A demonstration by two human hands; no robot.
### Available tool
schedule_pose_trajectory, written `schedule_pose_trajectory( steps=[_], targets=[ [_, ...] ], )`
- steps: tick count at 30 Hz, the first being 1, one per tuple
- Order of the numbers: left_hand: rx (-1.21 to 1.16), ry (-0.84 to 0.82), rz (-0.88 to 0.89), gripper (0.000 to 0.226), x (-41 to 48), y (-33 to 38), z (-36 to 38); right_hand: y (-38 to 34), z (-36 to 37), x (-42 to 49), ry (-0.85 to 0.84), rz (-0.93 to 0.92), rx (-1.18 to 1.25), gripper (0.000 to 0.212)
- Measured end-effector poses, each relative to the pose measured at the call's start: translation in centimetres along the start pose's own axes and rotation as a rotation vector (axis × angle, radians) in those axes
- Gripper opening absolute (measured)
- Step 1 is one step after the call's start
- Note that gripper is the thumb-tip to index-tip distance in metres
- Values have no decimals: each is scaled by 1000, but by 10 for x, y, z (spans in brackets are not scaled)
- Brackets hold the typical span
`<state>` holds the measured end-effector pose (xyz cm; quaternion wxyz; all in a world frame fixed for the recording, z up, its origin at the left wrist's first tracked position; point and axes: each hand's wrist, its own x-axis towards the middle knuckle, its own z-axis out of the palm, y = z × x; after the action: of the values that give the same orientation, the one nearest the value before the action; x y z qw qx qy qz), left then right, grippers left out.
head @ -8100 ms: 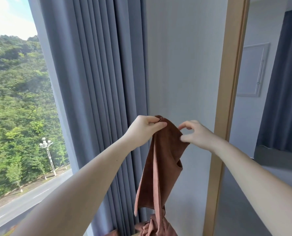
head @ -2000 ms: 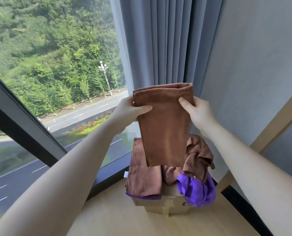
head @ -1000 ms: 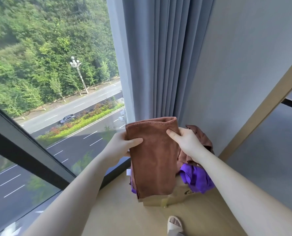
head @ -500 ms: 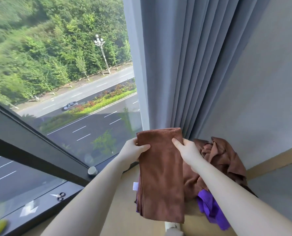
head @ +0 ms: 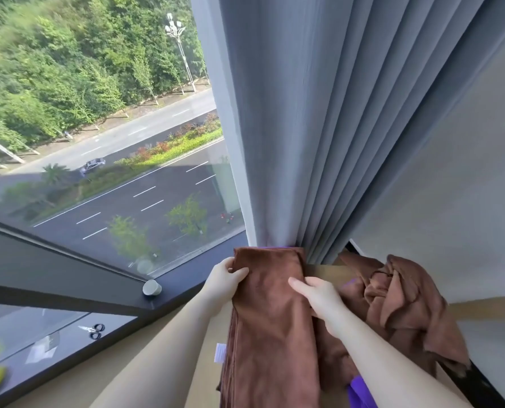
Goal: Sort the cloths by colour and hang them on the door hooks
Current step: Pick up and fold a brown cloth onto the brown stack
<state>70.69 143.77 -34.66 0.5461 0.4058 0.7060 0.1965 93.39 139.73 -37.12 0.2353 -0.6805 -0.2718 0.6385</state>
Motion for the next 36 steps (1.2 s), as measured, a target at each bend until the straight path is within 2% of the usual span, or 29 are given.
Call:
schedule_pose_trajectory(
  steps=[4, 8, 11, 14, 17, 21, 25, 30, 33, 36],
  targets=[
    [-74, 1, 4, 13, 17, 5, 11, 9, 5, 12, 154, -107, 21, 4],
    [-104, 27, 2, 13, 33, 2, 19, 13, 10, 20, 266, -134, 9, 6],
    [-8, 95, -62, 24, 36, -3, 21, 15, 12, 24, 295, -119, -48, 3],
    [128, 66, -136, 37, 26, -1, 19, 17, 15, 24, 317, -91, -112, 11],
    [236, -95, -225, 47, 6, -3, 9, 13, 18, 19, 356, -35, -177, 25],
    [218, -327, -319, 46, -18, -20, 0, 15, 19, 5, 317, 41, -227, 32],
    [266, -442, -372, 55, -30, -44, 0, 27, 19, -12, 266, 94, -272, 41],
    [315, -493, -403, 59, -49, -60, -1, 46, 21, -45, 189, 160, -296, 41],
    [320, -497, -399, 55, -62, -66, -4, 64, 21, -62, 110, 197, -259, 52],
    [227, -515, -408, 54, -78, -74, -6, 82, 22, -78, 53, 219, -218, 44]
  ],
)
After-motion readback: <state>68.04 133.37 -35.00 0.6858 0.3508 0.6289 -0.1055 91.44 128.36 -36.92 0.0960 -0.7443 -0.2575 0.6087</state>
